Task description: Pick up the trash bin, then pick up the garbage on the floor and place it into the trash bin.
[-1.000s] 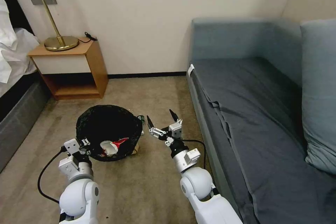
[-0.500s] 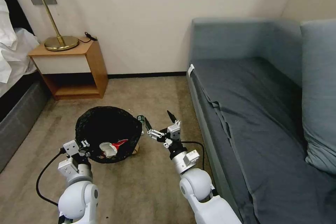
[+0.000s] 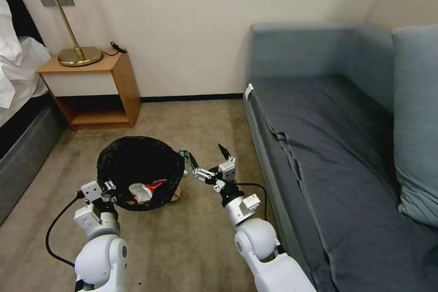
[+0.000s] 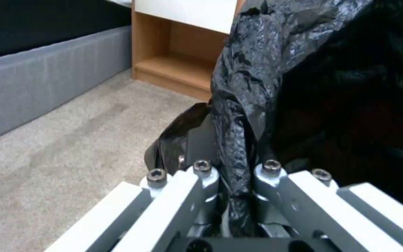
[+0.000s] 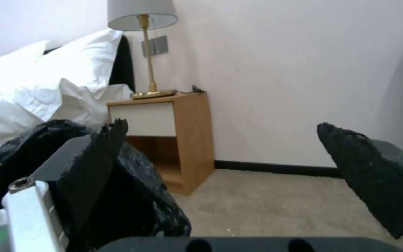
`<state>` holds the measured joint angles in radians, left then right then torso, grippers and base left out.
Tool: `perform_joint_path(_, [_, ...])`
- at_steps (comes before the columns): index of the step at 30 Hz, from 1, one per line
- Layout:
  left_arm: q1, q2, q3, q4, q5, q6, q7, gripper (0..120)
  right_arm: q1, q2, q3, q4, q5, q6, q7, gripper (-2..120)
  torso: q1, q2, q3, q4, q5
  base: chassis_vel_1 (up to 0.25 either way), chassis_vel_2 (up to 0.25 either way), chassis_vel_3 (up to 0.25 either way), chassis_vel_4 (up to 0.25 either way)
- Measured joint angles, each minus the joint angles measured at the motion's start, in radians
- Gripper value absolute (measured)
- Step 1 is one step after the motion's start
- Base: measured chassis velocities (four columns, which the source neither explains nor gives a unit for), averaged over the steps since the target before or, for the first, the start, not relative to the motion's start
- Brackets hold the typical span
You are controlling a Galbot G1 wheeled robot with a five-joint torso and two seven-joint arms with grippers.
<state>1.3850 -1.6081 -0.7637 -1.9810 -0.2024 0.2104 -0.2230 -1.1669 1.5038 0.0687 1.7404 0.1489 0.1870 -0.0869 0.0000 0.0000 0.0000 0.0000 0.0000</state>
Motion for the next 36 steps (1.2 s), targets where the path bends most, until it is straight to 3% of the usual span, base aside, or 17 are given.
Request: perform_joint_path(36, [0.009, 0.000, -0.028, 0.002, -0.006, -0.005, 0.003, 4, 0.021, -0.010, 0.015, -0.040, 0.023, 0.003, -0.117, 100, 0.000, 0.000, 0.000, 0.0000, 0.0000, -0.016, 0.016, 0.017, -0.015])
